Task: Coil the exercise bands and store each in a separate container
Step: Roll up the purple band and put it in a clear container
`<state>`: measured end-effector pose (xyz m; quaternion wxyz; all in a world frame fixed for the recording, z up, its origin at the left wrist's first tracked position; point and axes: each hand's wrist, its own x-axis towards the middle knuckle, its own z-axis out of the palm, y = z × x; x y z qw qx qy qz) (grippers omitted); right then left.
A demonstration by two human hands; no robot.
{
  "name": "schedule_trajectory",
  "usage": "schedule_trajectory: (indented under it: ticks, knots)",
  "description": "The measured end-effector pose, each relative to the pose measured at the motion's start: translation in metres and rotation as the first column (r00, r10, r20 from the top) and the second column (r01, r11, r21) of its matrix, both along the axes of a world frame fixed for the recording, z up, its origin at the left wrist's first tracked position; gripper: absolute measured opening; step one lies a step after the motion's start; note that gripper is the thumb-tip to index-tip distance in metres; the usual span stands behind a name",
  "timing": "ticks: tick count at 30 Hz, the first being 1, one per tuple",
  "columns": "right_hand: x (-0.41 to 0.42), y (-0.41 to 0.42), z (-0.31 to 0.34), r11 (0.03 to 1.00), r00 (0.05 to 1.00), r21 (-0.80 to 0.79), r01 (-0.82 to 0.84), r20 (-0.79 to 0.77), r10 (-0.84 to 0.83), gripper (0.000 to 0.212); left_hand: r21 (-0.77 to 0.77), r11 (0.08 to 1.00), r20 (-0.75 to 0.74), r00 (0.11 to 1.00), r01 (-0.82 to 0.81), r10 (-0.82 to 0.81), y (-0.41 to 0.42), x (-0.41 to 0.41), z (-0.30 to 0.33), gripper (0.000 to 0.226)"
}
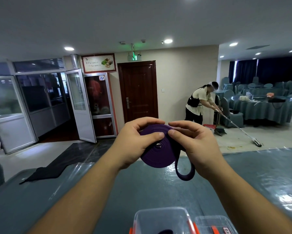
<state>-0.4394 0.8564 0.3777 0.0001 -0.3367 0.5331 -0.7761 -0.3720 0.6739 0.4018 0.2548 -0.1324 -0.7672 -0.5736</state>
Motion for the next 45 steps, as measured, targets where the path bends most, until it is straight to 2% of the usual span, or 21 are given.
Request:
schedule_trajectory:
  ticks: [3,9,16,25,28,32,34,38,40,42,45]
  knots:
    - [-0.001,0.0,-0.002,1.0,1.0,-0.018,0.015,-0.002,-0.015,0.023,0.142,0.989,-0.02,0.999,-0.026,0.029,0.002,-0.003,-0.007,0.03]
    - [-0.004,0.003,-0.004,0.996,0.998,0.088,-0.007,-0.057,0.012,0.021,0.204,0.978,0.055,0.998,-0.038,0.028,0.006,-0.005,-0.013,0.019]
    - [-0.003,-0.004,-0.013,0.999,1.0,0.044,0.024,0.009,-0.024,0.022,0.404,0.913,0.063,0.997,-0.061,0.039,0.006,-0.009,-0.021,0.014]
    - [-0.006,-0.007,-0.017,0.997,1.0,0.071,0.021,-0.01,-0.021,0.024,0.492,0.866,0.105,0.993,-0.09,0.044,0.007,-0.009,-0.019,0.006]
    - [-0.007,-0.007,-0.016,0.995,1.0,0.099,0.013,-0.016,-0.011,0.025,0.455,0.883,0.118,0.991,-0.114,0.067,0.005,-0.009,-0.021,0.009]
    - [-0.011,-0.002,-0.012,0.992,1.0,0.121,0.014,-0.02,-0.012,0.024,0.241,0.97,0.161,0.985,0.021,-0.062,-0.003,-0.004,-0.021,0.032]
    - [-0.009,-0.003,-0.011,0.996,1.0,0.089,0.016,-0.009,-0.015,0.023,0.252,0.967,0.146,0.987,0.035,-0.073,-0.005,-0.004,-0.021,0.035]
    - [-0.005,-0.008,-0.015,0.999,0.998,-0.027,0.032,0.058,-0.031,0.019,0.431,0.902,0.066,0.996,0.03,-0.065,0.001,-0.009,-0.023,0.033]
    - [-0.005,-0.009,-0.017,0.998,0.997,-0.05,0.039,0.074,-0.035,0.02,0.465,0.885,0.063,0.997,0.004,-0.038,0.004,-0.011,-0.025,0.033]
    - [-0.006,-0.008,-0.019,0.998,0.996,-0.04,0.053,0.079,-0.05,0.02,0.433,0.901,0.089,0.996,-0.008,-0.033,0.004,-0.011,-0.025,0.032]
    - [-0.008,-0.005,-0.021,0.997,0.997,0.035,0.066,0.033,-0.067,0.019,0.286,0.958,0.129,0.991,0.001,-0.039,-0.003,-0.01,-0.019,0.034]
